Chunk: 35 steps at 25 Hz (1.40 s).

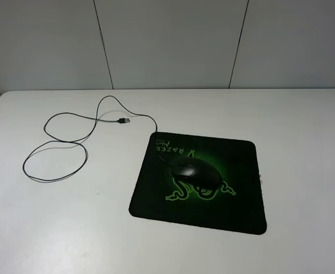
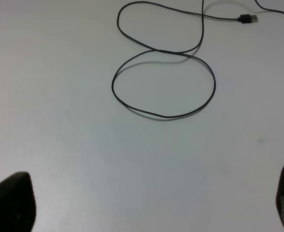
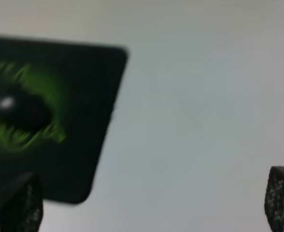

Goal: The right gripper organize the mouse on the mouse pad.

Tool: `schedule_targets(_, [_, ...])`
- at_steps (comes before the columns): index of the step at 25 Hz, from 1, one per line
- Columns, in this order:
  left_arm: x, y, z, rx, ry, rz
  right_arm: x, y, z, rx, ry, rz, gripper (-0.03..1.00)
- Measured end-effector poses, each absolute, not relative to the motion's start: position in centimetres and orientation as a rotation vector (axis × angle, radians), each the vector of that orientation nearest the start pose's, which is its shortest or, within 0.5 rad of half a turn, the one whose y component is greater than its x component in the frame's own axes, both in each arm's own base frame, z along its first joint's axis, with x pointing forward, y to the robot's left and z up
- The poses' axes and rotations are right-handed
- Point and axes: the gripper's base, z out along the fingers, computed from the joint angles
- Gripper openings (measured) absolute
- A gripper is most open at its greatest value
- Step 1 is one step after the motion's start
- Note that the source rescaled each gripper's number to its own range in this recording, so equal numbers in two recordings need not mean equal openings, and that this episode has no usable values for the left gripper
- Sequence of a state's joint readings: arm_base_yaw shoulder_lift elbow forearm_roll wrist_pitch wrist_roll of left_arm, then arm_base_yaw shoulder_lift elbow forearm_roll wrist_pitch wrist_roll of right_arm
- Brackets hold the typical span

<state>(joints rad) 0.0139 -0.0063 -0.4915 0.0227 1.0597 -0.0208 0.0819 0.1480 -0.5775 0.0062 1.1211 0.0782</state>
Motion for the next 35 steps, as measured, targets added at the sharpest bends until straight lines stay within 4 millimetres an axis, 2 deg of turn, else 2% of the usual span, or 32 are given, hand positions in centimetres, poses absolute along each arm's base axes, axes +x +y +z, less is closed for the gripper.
schedule_targets(9, [-0.5,0.2,27.5,-0.036,2.045,0.023,0.1,-0.4,28.1,0.144,2.058,-0.045,1.00])
schedule_targets(14, [-0.5,0.2,27.5,-0.036,2.045,0.023,-0.4,-0.4,27.9,0.147,2.005,-0.058,1.00])
schedule_targets(35, [-0.5,0.2,27.5,-0.036,2.045,0.023,-0.4,-0.4,27.8,0.147,2.006,-0.059,1.00])
